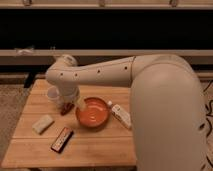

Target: Wipe the white sponge on the table

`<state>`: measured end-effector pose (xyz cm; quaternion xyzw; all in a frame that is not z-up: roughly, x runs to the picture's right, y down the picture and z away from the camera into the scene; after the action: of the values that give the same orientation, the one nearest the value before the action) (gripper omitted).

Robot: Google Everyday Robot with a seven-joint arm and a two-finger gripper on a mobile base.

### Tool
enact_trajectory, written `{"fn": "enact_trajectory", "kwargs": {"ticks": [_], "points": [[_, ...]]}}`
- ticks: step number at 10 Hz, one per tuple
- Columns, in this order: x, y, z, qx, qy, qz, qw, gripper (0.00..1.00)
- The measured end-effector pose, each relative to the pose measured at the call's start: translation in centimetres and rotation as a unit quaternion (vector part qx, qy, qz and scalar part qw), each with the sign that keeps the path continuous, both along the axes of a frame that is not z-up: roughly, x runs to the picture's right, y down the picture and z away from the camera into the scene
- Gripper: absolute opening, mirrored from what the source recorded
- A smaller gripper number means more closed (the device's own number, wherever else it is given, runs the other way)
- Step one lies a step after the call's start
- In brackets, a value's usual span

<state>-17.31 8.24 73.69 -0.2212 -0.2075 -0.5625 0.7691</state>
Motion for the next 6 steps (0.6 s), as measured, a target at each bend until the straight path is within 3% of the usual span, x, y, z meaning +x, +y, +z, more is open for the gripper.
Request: {"fn": "enact_trajectory", "kwargs": {"ticks": [6], "points": [[0.00, 0.00, 0.00, 0.000, 0.000, 0.000, 1.0000, 0.80]]}}
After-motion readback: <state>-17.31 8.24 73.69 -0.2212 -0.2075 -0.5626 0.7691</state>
